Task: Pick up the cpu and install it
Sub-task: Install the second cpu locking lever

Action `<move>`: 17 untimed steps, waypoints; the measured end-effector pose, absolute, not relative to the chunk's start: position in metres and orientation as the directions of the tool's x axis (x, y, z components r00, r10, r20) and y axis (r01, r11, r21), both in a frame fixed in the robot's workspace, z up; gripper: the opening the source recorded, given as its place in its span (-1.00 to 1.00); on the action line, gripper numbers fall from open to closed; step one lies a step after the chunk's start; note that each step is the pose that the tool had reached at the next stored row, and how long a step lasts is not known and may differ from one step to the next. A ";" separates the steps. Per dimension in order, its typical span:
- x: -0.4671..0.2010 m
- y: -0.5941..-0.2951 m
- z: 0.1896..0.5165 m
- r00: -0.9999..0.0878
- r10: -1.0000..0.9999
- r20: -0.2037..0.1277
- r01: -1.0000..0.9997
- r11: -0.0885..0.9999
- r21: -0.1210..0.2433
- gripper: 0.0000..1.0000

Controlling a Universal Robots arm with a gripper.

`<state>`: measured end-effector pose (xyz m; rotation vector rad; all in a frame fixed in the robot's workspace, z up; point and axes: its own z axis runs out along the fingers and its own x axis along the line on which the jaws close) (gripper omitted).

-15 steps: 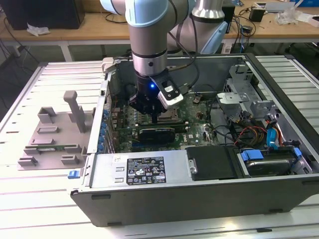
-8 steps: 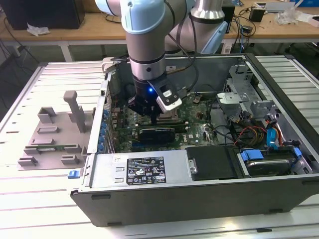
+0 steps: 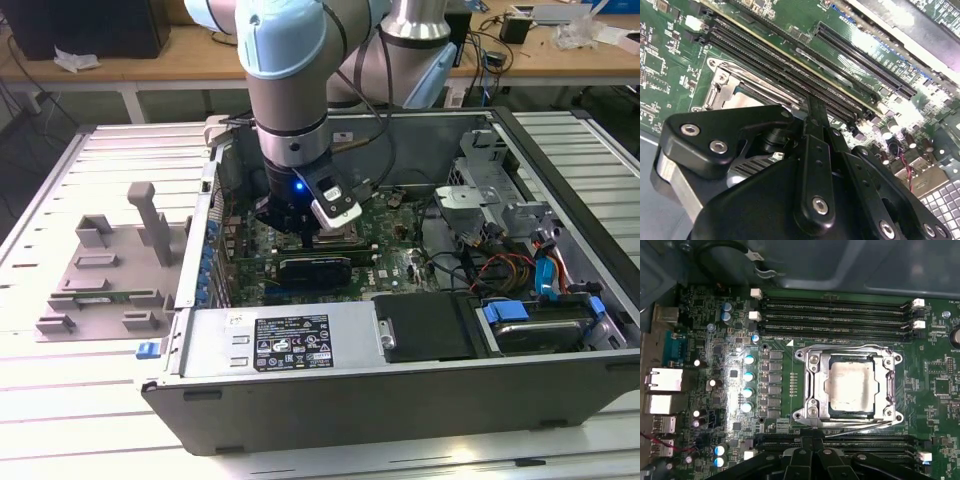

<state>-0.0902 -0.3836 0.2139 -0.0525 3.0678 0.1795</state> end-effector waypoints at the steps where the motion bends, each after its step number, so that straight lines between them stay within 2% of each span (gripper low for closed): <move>1: -0.092 -0.387 0.213 -0.997 -0.029 -0.073 -0.038 0.991 0.128 -0.79; 8: -0.097 -0.392 0.210 -0.996 -0.023 -0.090 -0.041 0.979 0.198 -0.79; 17: -0.098 -0.393 0.202 -0.995 -0.020 -0.096 -0.042 0.971 0.235 -0.79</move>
